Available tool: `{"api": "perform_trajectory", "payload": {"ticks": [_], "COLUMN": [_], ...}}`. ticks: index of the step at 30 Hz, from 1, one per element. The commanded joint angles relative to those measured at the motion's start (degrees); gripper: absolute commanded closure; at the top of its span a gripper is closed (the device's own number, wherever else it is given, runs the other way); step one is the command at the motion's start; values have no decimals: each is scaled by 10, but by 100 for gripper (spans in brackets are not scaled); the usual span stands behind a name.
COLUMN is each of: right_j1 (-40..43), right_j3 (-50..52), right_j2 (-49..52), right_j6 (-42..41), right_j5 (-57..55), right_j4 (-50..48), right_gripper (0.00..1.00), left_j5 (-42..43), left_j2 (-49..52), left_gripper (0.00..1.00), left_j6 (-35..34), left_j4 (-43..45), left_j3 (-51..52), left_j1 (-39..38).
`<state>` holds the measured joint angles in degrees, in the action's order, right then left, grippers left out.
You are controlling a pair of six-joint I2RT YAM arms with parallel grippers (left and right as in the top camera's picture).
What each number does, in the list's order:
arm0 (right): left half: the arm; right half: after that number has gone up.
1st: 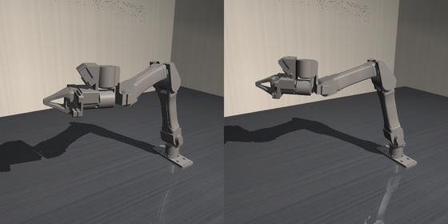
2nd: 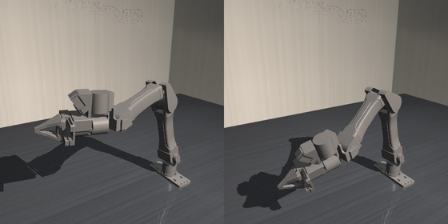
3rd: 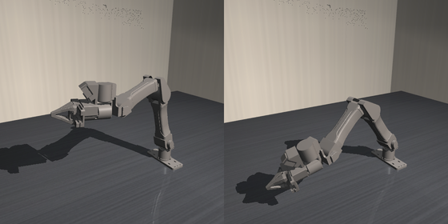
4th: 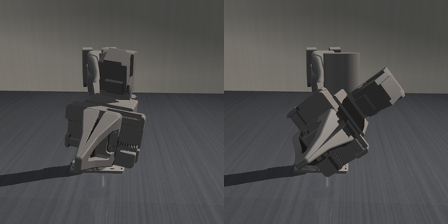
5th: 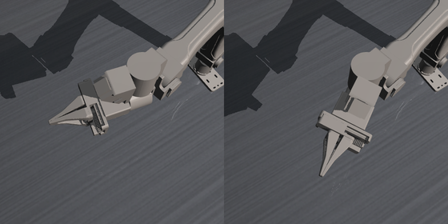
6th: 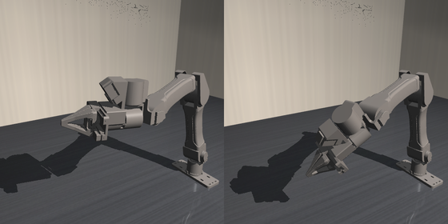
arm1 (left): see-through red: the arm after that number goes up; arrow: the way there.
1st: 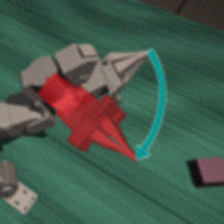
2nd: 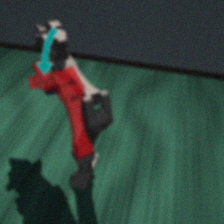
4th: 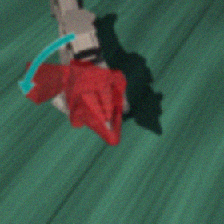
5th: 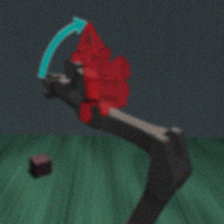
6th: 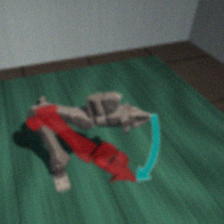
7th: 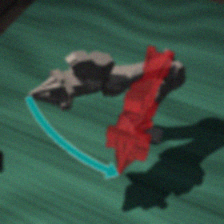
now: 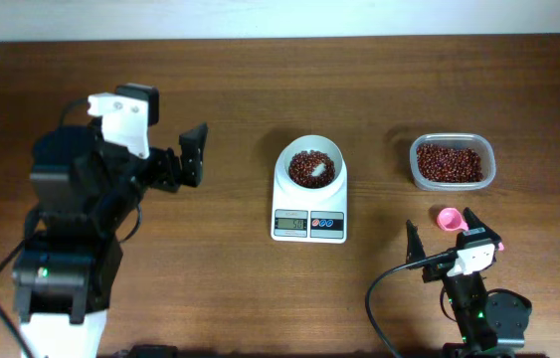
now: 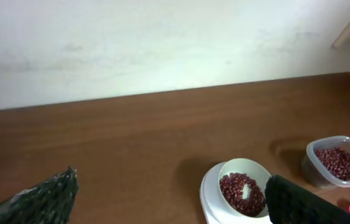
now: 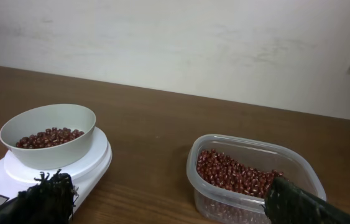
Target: Scoop and weigh 50g on scale
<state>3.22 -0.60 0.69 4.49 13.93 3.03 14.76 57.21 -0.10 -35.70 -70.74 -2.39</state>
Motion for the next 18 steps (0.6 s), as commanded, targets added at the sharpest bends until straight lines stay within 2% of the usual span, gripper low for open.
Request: {"api": "perform_trajectory", "payload": {"ticks": [1,6,9,18], "right_j1": [3,3,3,3], "right_j3": [3,3,3,3], "right_j2": [-5,-5,-5,-5], "right_j6": [-2,-2,-2,-2], "right_j5": [-9,-9,-9,-9], "right_j4": [5,5,5,5], "right_gripper": [1,1,1,1], "left_j5": [-35,-78,-78,-78], "left_j2": [-30,-47,-60,-158], "left_gripper": [1,1,1,1], "left_j6": [-8,-8,-30,-31], "left_j4": [-28,-69,-69,-70], "left_j3": [-7,-7,-7,19], "left_j1": [2,2,2,2]}}
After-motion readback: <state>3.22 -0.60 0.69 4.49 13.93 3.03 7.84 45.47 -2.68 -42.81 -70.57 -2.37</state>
